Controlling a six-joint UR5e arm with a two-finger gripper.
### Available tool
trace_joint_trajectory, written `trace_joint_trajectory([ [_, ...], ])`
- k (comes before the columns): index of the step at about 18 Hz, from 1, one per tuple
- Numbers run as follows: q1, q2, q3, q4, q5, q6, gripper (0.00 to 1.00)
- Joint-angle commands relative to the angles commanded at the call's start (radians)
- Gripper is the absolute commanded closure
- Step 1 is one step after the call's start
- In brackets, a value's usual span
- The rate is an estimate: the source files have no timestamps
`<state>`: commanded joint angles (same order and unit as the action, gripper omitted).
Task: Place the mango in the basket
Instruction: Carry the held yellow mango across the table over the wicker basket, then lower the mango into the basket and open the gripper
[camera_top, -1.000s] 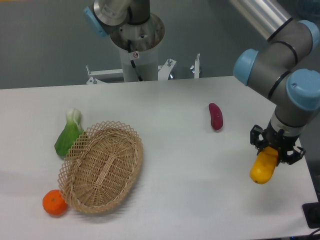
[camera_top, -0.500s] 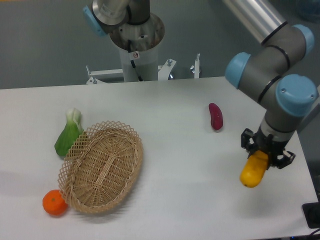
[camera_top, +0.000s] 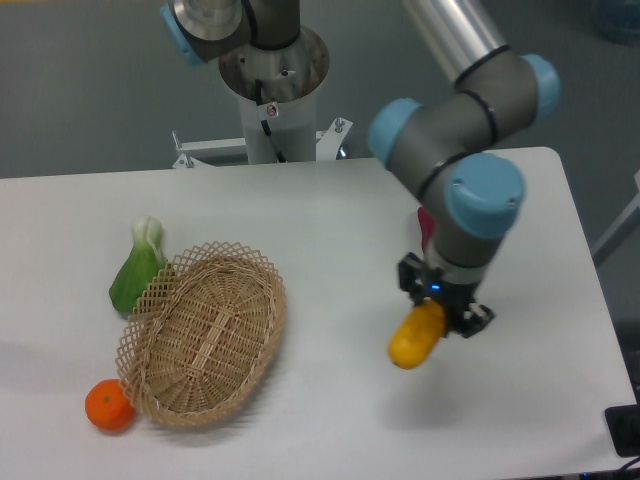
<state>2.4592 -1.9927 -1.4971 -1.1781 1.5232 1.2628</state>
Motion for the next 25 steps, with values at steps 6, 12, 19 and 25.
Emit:
trace_joint_trajectory([
  [6, -0.123, 0.0, -0.011, 0.006, -0.002, -0.079, 0.66],
  [12, -0.181, 0.028, -0.083, 0.008, -0.003, -0.068, 0.6],
  [19, -0.279, 0.015, -0.127, 0.015, -0.002, -0.074, 0.54],
  [25, -0.338, 0.012, -0.189, 0.109, 0.0, -0.083, 0.41],
])
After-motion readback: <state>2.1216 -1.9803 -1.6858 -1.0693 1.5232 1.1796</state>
